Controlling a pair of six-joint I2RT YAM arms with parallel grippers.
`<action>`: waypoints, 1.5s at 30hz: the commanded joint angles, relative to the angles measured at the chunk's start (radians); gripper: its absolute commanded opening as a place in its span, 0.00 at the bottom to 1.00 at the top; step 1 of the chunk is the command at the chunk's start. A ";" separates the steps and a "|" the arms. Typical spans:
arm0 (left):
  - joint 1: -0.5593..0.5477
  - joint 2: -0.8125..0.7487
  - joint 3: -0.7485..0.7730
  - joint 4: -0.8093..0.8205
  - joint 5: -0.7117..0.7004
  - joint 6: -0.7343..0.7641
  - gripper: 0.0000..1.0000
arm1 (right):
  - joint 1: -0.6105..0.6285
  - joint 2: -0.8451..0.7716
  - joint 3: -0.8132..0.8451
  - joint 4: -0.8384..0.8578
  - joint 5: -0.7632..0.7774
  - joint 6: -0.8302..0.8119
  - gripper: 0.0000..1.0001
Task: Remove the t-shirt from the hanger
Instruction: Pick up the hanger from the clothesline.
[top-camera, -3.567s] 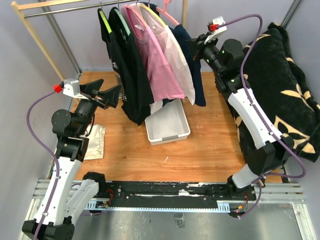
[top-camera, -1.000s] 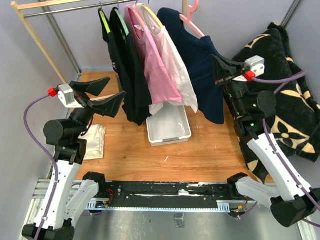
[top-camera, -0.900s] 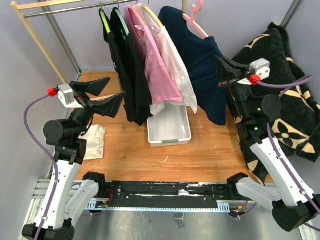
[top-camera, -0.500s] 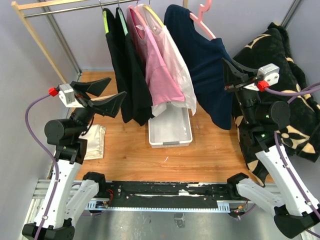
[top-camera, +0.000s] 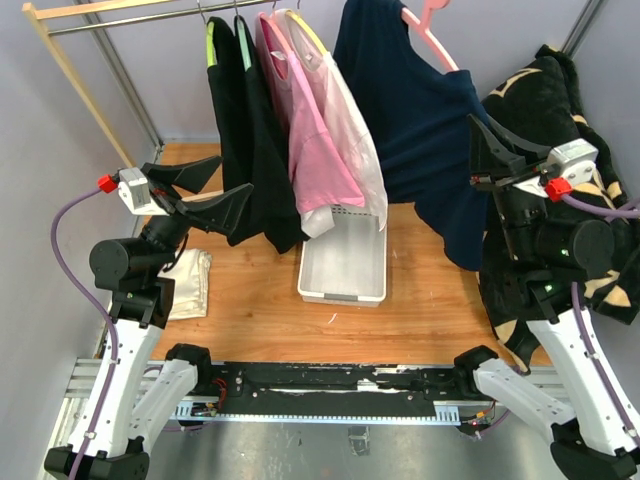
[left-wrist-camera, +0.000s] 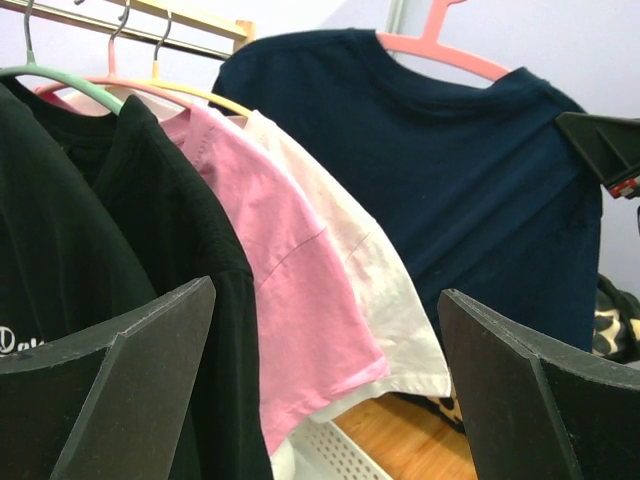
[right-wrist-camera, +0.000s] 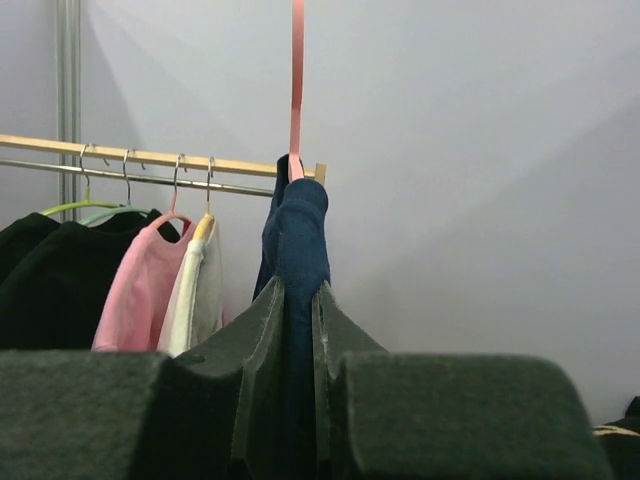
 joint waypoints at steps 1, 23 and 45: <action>0.007 -0.006 -0.010 0.003 0.003 0.003 1.00 | 0.009 -0.052 0.084 0.147 0.023 -0.039 0.01; 0.007 0.082 0.021 0.105 0.009 -0.043 1.00 | 0.009 -0.144 0.054 0.098 0.101 -0.117 0.01; -0.051 0.158 0.036 0.193 0.043 -0.065 1.00 | 0.008 -0.407 -0.209 -0.173 0.062 -0.043 0.01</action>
